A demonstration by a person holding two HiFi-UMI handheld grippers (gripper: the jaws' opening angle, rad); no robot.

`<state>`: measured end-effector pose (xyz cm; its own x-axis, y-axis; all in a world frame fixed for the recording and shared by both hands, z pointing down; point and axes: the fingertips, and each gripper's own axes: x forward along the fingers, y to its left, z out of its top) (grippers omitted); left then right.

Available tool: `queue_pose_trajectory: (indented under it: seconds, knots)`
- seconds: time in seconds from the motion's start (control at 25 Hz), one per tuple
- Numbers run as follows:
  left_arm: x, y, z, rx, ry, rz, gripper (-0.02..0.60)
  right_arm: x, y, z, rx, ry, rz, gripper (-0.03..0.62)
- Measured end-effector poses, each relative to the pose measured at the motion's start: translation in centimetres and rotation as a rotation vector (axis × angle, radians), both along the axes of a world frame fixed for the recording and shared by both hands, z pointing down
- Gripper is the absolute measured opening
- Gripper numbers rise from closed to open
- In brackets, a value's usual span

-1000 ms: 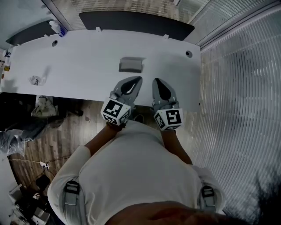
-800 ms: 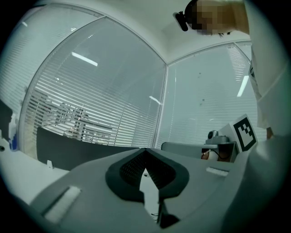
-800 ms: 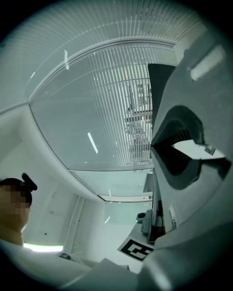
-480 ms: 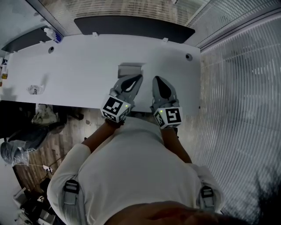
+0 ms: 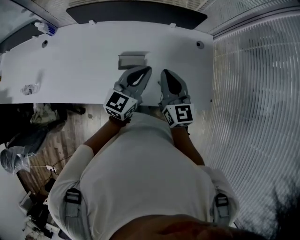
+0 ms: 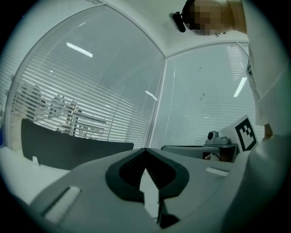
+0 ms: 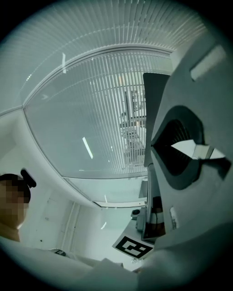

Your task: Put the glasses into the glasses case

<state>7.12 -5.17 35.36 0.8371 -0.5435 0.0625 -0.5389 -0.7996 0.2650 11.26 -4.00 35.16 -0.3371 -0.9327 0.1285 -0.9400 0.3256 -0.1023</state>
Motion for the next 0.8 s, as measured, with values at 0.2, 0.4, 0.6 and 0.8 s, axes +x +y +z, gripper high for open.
queue_pose_trajectory:
  seconds: [0.2,0.4,0.6,0.8]
  knots:
    - [1.7,2.1,3.2,-0.093,-0.022,0.036,0.002,1.3,2.0,3.1,-0.09,-0.019,0.026,0.003]
    - [2.5,4.0,6.2,-0.162,-0.048,0.078,0.002,1.6,4.1,6.1,-0.166,-0.008,0.035,0.002]
    - [3.3,5.2,8.2,-0.196,-0.067,0.101,0.002,1.6,6.0,8.4,-0.226,-0.016,0.038,0.003]
    - [3.5,4.7,9.1,-0.208,-0.083,0.102,0.002,2.4,5.5,9.2,-0.22,0.048,0.03,0.003]
